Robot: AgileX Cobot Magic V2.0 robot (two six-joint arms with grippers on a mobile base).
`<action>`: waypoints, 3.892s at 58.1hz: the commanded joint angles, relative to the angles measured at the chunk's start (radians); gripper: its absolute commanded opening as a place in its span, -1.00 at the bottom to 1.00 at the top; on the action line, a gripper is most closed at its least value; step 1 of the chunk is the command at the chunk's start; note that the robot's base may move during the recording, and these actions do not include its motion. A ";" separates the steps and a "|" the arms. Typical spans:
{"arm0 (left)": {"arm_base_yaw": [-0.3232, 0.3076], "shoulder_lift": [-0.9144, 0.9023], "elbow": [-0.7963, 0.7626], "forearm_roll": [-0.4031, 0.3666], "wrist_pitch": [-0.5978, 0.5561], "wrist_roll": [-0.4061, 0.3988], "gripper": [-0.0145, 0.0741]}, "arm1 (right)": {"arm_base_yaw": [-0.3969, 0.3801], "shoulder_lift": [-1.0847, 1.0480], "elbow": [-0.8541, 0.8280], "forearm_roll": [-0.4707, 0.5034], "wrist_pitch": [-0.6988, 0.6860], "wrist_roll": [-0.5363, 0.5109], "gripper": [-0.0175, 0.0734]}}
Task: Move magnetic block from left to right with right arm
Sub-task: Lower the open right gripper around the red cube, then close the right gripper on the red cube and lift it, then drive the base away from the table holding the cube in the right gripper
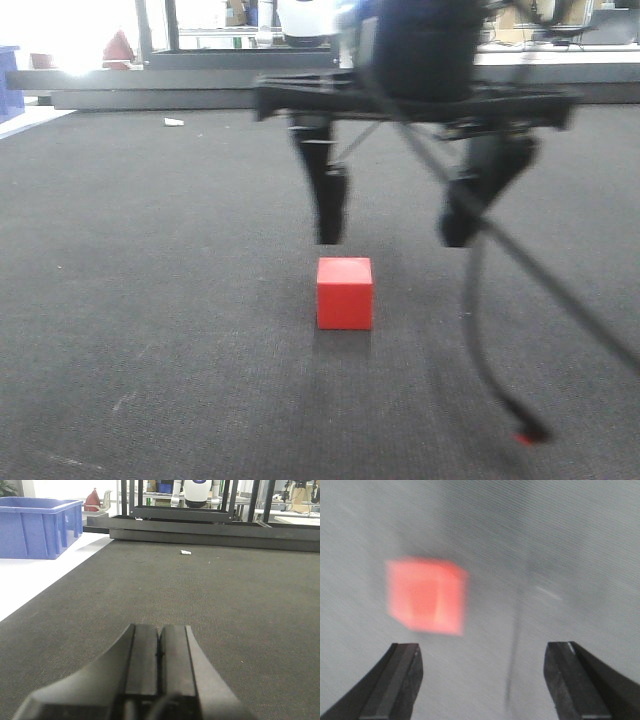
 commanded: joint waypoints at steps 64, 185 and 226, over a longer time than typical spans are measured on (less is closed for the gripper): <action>-0.003 -0.009 0.010 -0.006 -0.085 -0.001 -0.94 | 0.013 0.136 -0.151 0.006 0.027 0.059 0.37; -0.003 -0.009 0.010 -0.006 -0.085 -0.001 -0.94 | -0.591 -0.738 0.511 0.101 -0.346 -0.818 -0.01; -0.003 -0.009 0.010 -0.006 -0.085 -0.001 -0.94 | -0.671 -1.352 0.998 0.125 -0.988 -0.885 -0.01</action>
